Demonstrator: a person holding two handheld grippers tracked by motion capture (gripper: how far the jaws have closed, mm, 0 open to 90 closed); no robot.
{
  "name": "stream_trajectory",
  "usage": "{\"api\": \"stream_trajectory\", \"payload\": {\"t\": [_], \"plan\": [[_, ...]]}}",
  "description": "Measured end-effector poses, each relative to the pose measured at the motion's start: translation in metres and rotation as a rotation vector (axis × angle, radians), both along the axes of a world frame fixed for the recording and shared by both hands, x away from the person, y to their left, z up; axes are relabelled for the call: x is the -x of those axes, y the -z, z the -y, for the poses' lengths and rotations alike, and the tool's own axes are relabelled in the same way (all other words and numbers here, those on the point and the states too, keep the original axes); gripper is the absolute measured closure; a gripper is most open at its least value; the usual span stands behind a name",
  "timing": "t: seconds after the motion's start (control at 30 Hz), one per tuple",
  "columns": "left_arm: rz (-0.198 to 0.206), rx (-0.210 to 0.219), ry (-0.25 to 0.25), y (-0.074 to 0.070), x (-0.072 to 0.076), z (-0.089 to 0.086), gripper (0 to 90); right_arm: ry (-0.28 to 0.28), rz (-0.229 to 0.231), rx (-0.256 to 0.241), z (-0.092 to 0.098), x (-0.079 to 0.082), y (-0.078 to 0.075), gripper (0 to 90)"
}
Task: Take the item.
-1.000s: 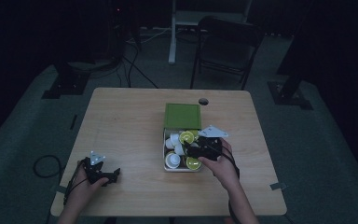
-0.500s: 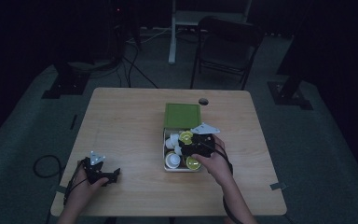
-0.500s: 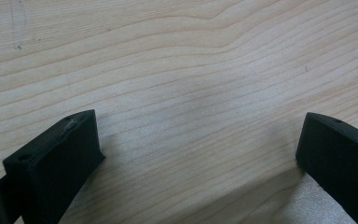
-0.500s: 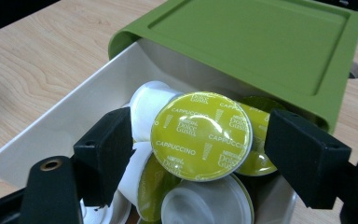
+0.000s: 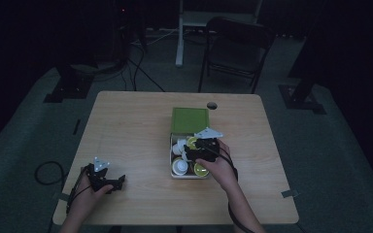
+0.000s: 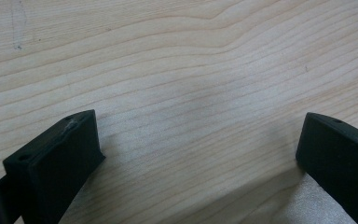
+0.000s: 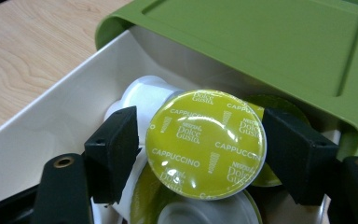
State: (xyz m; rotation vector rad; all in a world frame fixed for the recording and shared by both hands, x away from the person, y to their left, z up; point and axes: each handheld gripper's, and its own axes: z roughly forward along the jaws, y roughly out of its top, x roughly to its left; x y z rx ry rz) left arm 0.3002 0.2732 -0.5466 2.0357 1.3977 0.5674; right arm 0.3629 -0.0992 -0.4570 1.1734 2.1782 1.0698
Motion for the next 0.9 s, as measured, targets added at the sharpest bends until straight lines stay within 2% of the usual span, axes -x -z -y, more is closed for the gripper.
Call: {"api": "stream_trajectory", "payload": {"t": [0.23,0.57,0.73,0.9], "plan": [[0.000,-0.001,0.000,0.0000,0.0000,0.0000,0.1,0.021,0.002,0.020,-0.0008,-0.0020,0.0009,36.4],[0.000,0.000,0.000,0.0000,0.0000,0.0000,0.1,-0.003,-0.005,0.032,-0.0001,-0.0030,-0.0002,37.6],[-0.001,-0.002,0.001,-0.0001,0.0000,-0.0001,0.1,-0.034,-0.001,0.050,0.0011,-0.0020,-0.0034,37.8],[-0.002,-0.001,0.001,-0.0001,0.0001,-0.0001,0.1,-0.047,0.003,0.035,0.0033,-0.0006,-0.0090,37.9]]}}
